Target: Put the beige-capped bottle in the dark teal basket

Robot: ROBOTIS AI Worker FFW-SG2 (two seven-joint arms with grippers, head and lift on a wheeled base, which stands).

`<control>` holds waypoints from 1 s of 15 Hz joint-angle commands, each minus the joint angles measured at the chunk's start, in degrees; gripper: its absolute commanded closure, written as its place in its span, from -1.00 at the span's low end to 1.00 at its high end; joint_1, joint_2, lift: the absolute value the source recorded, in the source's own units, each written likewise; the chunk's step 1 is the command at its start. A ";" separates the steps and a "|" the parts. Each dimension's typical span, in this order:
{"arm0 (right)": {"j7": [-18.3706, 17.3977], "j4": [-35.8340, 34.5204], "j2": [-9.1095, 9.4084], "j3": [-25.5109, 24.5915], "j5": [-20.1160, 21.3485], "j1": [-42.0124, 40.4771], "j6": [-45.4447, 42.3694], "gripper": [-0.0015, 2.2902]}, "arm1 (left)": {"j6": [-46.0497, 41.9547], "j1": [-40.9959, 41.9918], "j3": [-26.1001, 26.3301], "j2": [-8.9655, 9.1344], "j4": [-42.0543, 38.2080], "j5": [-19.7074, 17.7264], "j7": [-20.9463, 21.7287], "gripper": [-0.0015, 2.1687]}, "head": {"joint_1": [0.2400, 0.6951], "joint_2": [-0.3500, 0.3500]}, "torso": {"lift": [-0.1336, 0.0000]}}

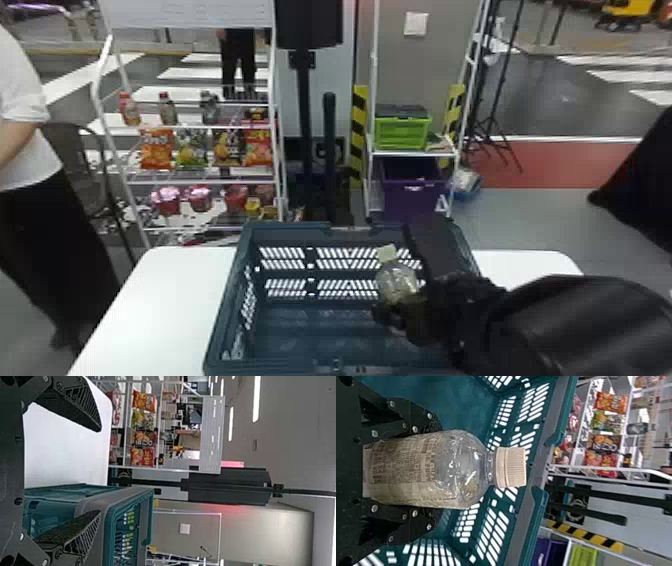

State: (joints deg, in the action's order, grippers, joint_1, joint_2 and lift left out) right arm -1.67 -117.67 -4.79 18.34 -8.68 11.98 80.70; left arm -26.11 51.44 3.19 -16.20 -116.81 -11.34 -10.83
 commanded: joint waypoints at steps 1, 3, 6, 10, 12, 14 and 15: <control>0.00 6.57 2.06 0.56 -1.78 3.49 1.53 0.94 | -0.64 0.32 -0.21 0.12 0.17 -0.09 0.02 -0.85 | 0.14 0.00 | 1.00; 0.00 10.88 3.20 0.56 -3.54 5.33 2.41 0.94 | -1.87 0.59 -0.29 0.21 0.35 -0.09 -0.07 -0.85 | 0.14 0.00 | 1.00; 0.00 15.01 4.70 0.65 -3.80 7.27 4.69 0.94 | -2.40 0.76 -0.29 0.38 0.61 -0.26 0.02 -0.85 | 0.14 0.00 | 1.00; 0.00 20.02 4.84 0.47 -5.38 9.38 4.69 0.92 | -2.75 0.94 -0.29 0.38 0.53 -0.26 0.02 -0.85 | 0.14 0.00 | 1.00; 0.00 22.39 4.84 0.56 -5.47 10.25 4.34 0.85 | -2.75 0.94 -0.29 0.38 0.53 -0.26 0.02 -0.85 | 0.14 0.00 | 1.00; 0.00 23.45 4.84 0.56 -5.47 10.61 4.16 0.72 | -2.93 1.03 -0.29 0.38 0.53 -0.26 0.02 -0.85 | 0.14 0.00 | 1.00; -0.09 23.54 4.84 0.56 -5.56 10.61 3.81 0.53 | -2.93 1.03 -0.29 0.38 0.53 -0.26 0.02 -0.85 | 0.14 0.00 | 1.00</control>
State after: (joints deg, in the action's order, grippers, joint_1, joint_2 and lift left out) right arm -1.72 -94.47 0.00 18.89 -14.14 22.50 84.88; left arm -28.99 52.45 2.90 -15.82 -116.28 -11.60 -10.81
